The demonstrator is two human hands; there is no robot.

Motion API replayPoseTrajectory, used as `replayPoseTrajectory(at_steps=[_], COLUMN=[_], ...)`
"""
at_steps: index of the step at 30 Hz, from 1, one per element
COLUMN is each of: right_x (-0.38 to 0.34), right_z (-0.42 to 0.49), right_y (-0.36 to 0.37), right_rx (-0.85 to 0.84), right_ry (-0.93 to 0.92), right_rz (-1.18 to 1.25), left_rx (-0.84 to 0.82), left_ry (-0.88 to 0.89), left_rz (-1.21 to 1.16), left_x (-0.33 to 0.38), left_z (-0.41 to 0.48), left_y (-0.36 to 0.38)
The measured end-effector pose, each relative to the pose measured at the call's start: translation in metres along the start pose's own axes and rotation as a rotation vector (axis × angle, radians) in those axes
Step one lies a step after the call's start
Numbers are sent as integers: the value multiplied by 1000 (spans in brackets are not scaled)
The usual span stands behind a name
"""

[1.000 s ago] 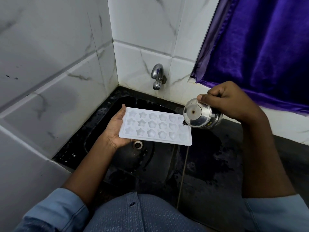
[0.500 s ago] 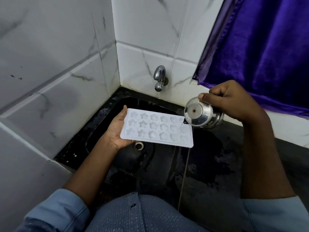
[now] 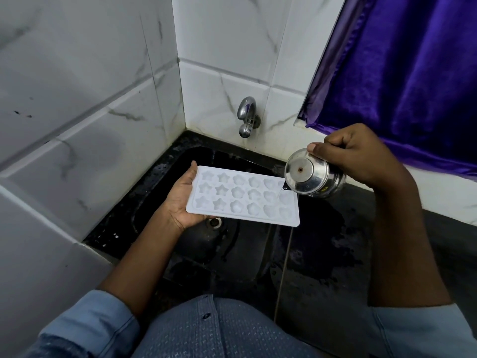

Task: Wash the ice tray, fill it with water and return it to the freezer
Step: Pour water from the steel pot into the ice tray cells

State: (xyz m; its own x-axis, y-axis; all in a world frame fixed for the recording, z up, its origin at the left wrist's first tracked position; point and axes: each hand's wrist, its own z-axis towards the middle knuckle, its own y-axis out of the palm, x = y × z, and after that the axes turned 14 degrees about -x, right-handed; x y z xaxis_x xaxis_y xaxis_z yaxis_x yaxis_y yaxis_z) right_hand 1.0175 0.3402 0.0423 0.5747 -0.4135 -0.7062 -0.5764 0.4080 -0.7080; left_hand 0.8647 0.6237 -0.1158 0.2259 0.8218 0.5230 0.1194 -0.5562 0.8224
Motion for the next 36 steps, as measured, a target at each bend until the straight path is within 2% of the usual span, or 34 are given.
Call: replayPoseTrajectory(at_steps=[18, 36], right_x=[-1, -6], right_z=[7, 13], right_y=[8, 16], right_rx=[-12, -22], right_ry=[-22, -3], right_rz=[3, -59], left_rx=[-32, 55], left_ry=[4, 12], left_rz=[-11, 9], left_x=[-5, -4], left_z=[10, 10], left_y=[6, 11])
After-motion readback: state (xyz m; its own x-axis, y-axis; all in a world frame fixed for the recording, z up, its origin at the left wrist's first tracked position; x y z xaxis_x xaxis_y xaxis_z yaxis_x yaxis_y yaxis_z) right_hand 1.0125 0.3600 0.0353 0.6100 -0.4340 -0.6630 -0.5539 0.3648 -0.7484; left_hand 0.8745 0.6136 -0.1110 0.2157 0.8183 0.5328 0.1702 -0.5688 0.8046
